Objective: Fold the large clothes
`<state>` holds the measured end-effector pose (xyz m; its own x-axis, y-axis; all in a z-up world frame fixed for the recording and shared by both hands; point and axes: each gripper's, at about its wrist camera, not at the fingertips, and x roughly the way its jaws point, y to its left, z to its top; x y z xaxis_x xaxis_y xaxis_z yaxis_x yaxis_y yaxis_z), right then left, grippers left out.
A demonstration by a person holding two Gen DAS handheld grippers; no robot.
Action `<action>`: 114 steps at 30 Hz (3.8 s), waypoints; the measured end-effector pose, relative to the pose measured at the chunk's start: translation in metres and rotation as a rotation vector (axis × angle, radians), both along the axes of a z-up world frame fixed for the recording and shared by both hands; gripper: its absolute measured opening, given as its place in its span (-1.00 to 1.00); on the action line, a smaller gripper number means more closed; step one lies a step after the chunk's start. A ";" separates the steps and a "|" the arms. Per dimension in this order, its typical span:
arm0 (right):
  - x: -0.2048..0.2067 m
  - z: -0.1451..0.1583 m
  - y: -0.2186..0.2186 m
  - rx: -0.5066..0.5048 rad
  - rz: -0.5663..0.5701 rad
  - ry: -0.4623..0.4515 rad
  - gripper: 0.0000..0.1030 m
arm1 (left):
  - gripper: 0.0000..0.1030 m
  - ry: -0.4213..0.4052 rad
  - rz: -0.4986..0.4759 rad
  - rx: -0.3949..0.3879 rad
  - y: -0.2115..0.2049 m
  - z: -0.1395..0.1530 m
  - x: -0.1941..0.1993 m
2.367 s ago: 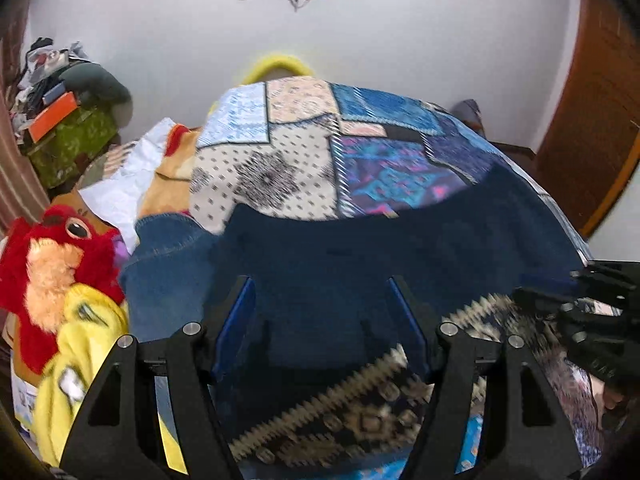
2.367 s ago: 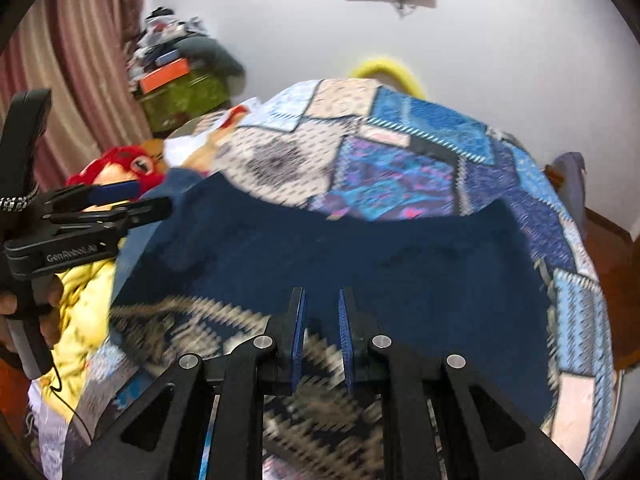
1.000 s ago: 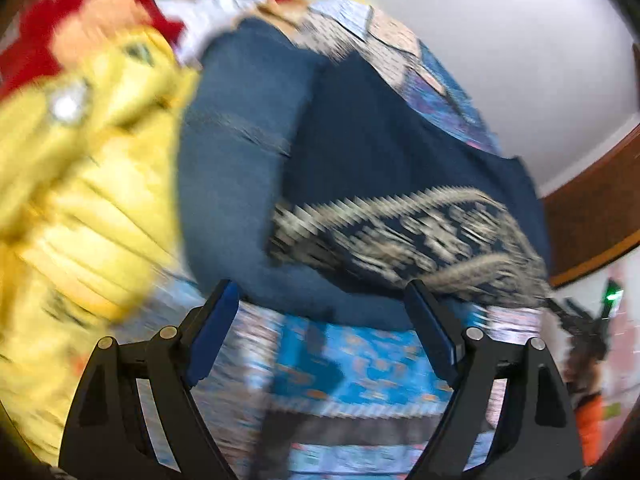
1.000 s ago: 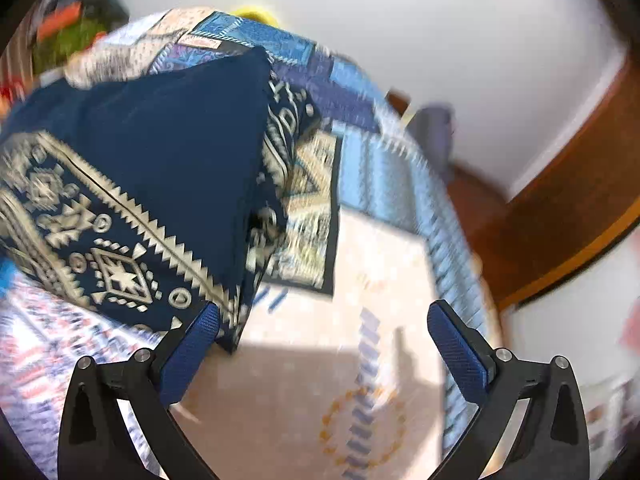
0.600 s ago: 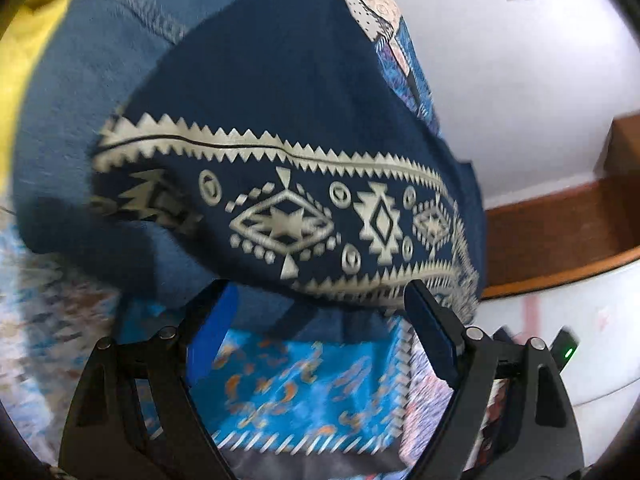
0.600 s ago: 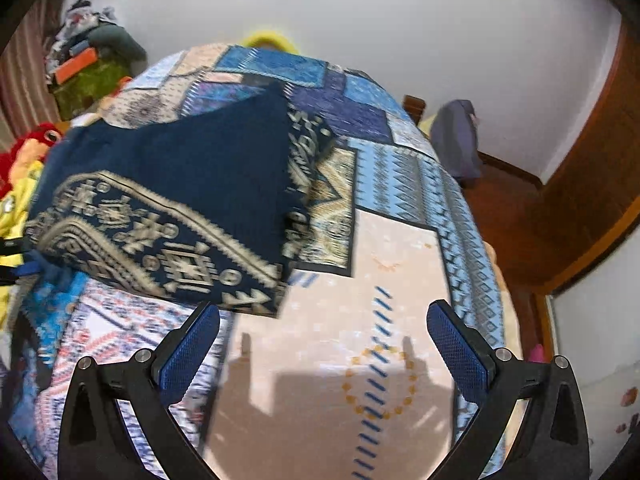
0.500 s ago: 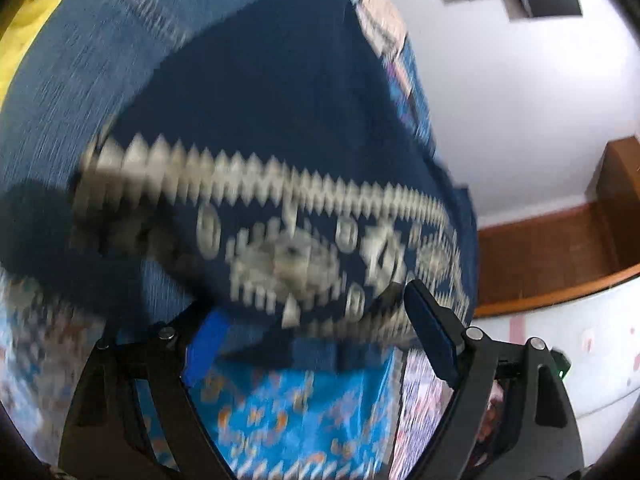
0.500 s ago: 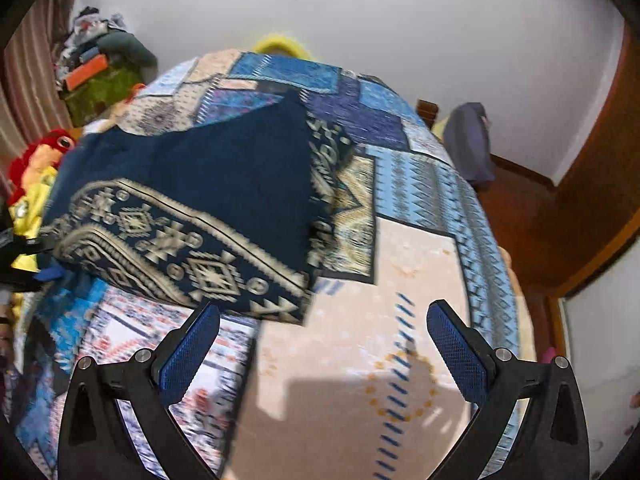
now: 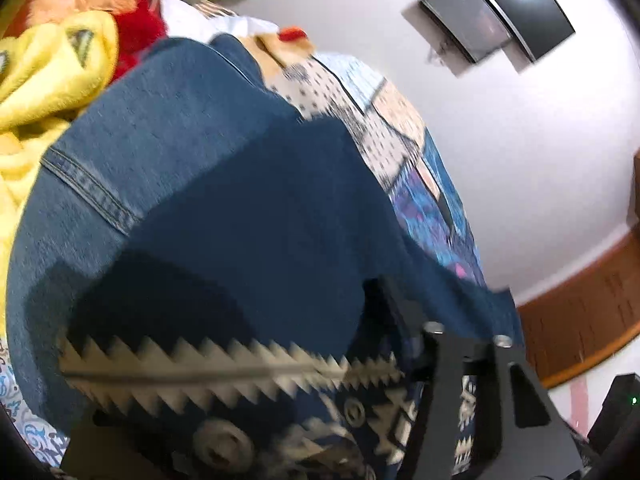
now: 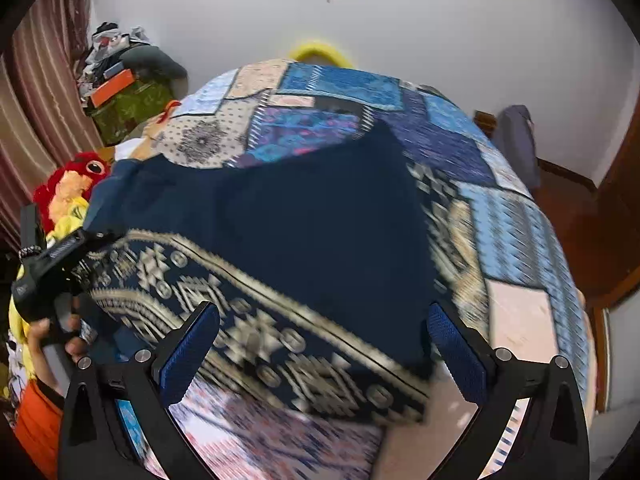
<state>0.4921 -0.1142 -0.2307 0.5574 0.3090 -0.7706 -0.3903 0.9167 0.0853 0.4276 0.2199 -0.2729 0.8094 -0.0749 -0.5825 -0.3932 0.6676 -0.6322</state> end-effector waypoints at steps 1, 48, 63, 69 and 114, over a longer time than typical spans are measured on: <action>0.004 0.000 0.013 0.006 0.009 0.000 1.00 | -0.38 -0.005 0.016 0.014 0.004 0.003 -0.002; -0.066 0.031 -0.219 0.038 -0.288 0.051 1.00 | 0.39 0.113 -1.027 0.804 -0.383 0.064 0.020; -0.051 0.063 -0.145 0.122 -0.118 -0.038 1.00 | 0.74 0.053 -0.783 0.738 -0.260 0.120 0.002; -0.017 0.012 -0.098 0.167 -0.055 0.131 1.00 | 0.74 0.190 -0.756 0.670 -0.222 0.079 0.038; 0.109 -0.061 -0.085 0.447 0.005 0.420 0.90 | 0.78 0.169 -0.818 0.032 -0.187 0.009 0.156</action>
